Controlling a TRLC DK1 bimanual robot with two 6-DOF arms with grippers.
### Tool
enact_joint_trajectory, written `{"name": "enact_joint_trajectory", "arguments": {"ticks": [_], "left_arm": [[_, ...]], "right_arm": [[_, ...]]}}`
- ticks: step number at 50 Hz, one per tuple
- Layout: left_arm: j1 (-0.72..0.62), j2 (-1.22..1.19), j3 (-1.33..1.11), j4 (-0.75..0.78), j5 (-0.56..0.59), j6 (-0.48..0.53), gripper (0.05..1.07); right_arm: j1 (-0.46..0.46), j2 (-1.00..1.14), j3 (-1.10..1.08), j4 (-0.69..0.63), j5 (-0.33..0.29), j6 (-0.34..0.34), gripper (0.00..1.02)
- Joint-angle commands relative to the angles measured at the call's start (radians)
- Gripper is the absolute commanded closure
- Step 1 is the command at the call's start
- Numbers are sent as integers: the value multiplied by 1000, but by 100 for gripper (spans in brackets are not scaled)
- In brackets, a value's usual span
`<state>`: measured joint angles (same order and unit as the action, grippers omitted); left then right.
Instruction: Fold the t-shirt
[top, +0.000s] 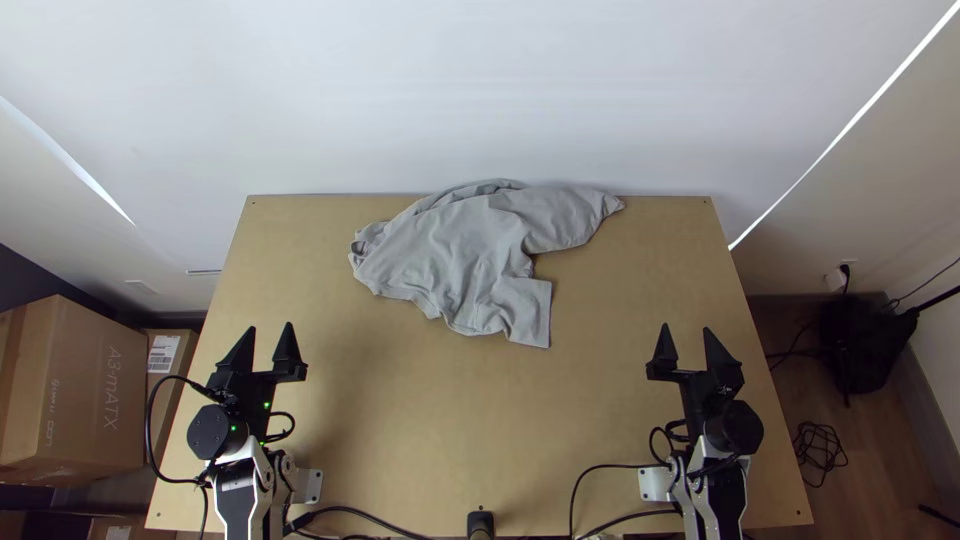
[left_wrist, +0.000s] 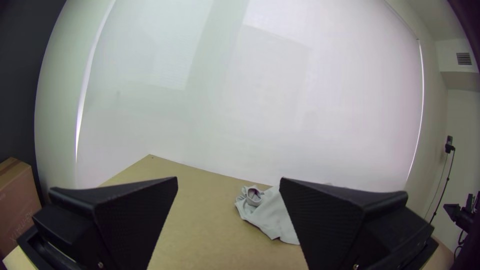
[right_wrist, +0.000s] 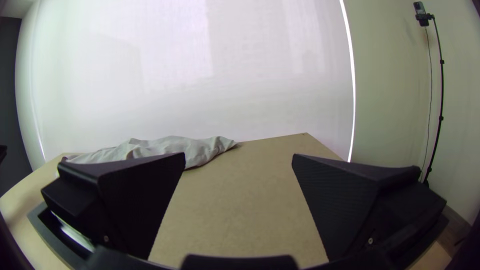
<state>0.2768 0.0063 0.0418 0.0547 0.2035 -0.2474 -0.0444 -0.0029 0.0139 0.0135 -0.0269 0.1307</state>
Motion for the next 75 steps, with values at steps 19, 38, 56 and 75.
{"name": "enact_joint_trajectory", "arguments": {"ticks": [19,38,56,75], "left_arm": [[7,-6,-43,-18,-1,-16,10],[7,-6,-43,-18,-1,-16,10],[-11,-6,-43,-18,-1,-66,10],[13,-8,-28,-19,-16,-55,10]], "right_arm": [[-6,-2,-6,-14,-5,10,4],[26,-2,-6,-14,-5,12,4],[115,1,-6,-23,-2,52,4],[126,-3,20,-30,44,-17,4]]}}
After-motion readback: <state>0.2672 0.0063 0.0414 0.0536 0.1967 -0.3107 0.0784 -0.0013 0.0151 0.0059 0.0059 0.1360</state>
